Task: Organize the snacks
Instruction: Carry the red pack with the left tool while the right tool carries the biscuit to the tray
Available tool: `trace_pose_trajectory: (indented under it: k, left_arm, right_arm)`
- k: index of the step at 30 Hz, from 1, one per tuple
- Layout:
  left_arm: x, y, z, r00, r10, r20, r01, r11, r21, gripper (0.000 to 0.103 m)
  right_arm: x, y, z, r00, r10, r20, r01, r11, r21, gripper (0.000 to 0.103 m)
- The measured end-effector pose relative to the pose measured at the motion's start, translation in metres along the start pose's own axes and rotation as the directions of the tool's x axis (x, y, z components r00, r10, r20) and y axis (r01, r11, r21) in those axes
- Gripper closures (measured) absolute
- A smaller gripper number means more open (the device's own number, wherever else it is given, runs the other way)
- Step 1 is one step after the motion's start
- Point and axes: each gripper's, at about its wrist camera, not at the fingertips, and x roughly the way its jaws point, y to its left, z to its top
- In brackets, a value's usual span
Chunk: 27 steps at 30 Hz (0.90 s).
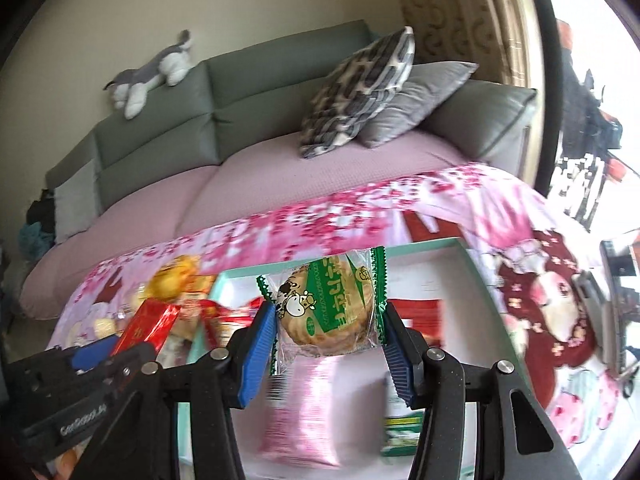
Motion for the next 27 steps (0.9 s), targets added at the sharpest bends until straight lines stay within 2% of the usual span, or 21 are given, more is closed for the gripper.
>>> trace_pose_trajectory:
  k: [6,11,16,27]
  left_arm:
    - [0.01,-0.022,-0.005,0.998,-0.031,-0.052,0.033,0.998,0.05,0.055]
    - [0.027,-0.031,-0.009,0.995,-0.034,-0.096,0.041,0.997,0.066,0.055]
    - [0.041,-0.034,-0.01,0.993,-0.035,-0.11,0.042,0.997,0.065,0.055]
    - [0.066,-0.037,-0.004,0.988,-0.053,-0.144,0.059,0.998,0.035,0.055]
  right_arm:
    - [0.006,-0.022,-0.003,0.999,-0.034,-0.035,0.035,0.999,0.031,0.048]
    - [0.028,-0.028,-0.013,0.991,-0.042,-0.123,0.048,0.997,0.053,0.048]
    - [0.039,-0.033,-0.02,0.983,-0.047,-0.176,0.063,0.994,0.085,0.048]
    - [0.048,-0.035,-0.024,0.975,-0.062,-0.215,0.084,0.992,0.095,0.046]
